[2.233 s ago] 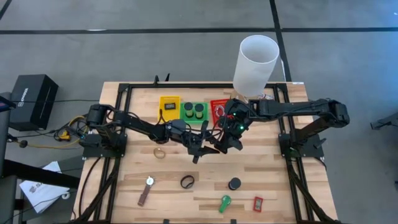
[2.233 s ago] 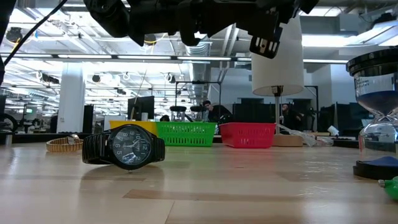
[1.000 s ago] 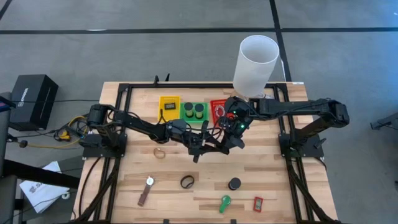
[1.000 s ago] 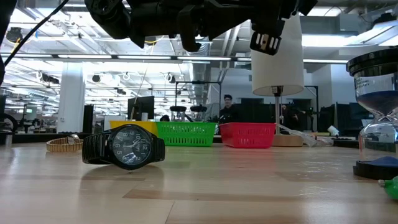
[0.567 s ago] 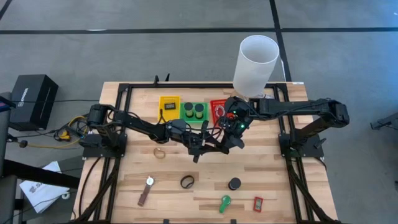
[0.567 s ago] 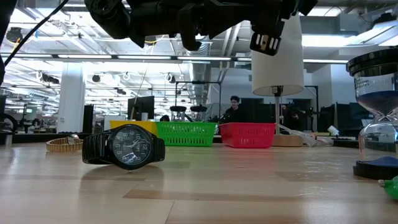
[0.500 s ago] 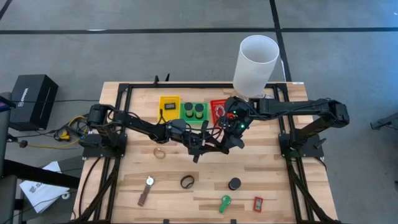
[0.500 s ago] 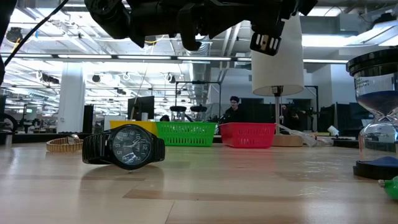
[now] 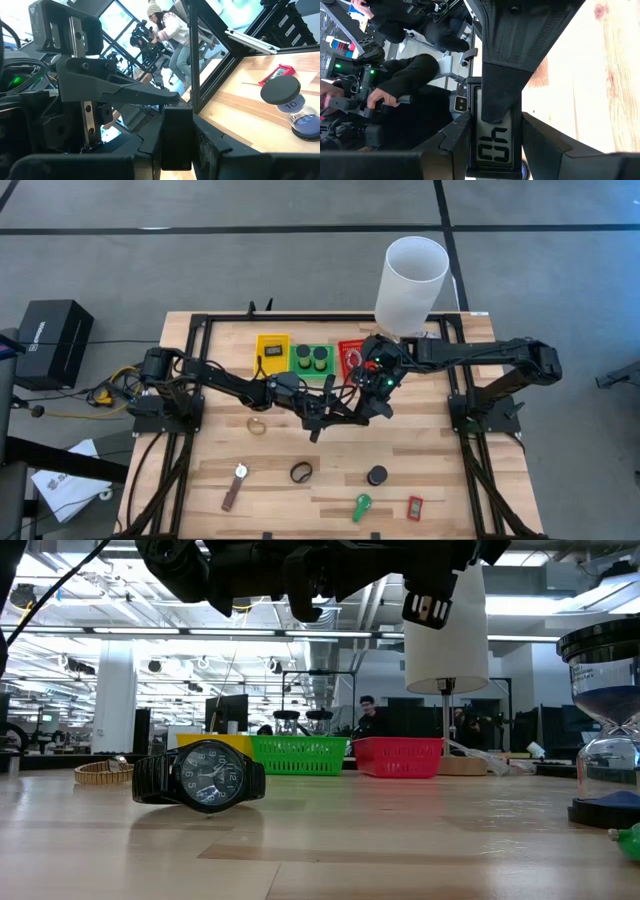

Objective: Pick & Place Office items
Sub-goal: Put the black digital clock into the yellow basket

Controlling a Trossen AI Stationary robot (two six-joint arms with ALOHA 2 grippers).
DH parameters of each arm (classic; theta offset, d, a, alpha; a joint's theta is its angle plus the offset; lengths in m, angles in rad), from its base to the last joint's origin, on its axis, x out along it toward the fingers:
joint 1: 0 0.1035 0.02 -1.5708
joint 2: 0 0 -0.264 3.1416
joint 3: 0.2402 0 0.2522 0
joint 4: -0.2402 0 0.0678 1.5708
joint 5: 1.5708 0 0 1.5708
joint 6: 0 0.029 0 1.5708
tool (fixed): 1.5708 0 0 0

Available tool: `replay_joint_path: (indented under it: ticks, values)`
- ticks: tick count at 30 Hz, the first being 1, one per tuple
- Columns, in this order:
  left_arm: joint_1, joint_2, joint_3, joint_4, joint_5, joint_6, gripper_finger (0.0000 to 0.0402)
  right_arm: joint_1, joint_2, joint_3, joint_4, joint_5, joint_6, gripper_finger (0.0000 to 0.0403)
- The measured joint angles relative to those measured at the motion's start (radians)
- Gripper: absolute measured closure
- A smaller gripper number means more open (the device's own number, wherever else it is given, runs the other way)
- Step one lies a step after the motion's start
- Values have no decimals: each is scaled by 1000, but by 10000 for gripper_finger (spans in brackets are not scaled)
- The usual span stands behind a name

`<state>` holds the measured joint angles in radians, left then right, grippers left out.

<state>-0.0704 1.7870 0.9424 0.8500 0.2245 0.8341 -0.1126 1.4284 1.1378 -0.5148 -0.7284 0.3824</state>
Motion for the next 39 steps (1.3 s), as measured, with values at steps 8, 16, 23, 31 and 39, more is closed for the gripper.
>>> replay_joint_path:
  ticks: [8,16,23,31,39]
  values:
    - [0,0,0,2,-4,0,331,0,0,0,0,0,1,248]
    - [0,0,0,2,-5,0,336,0,0,0,0,0,3,245]
    - [0,0,0,2,-6,0,335,0,0,0,0,0,3,245]
    - [1,0,0,1,-6,0,335,-2,0,0,0,0,3,245]
    - [1,0,0,-7,-6,-4,336,-1,0,0,-1,19,48,245]
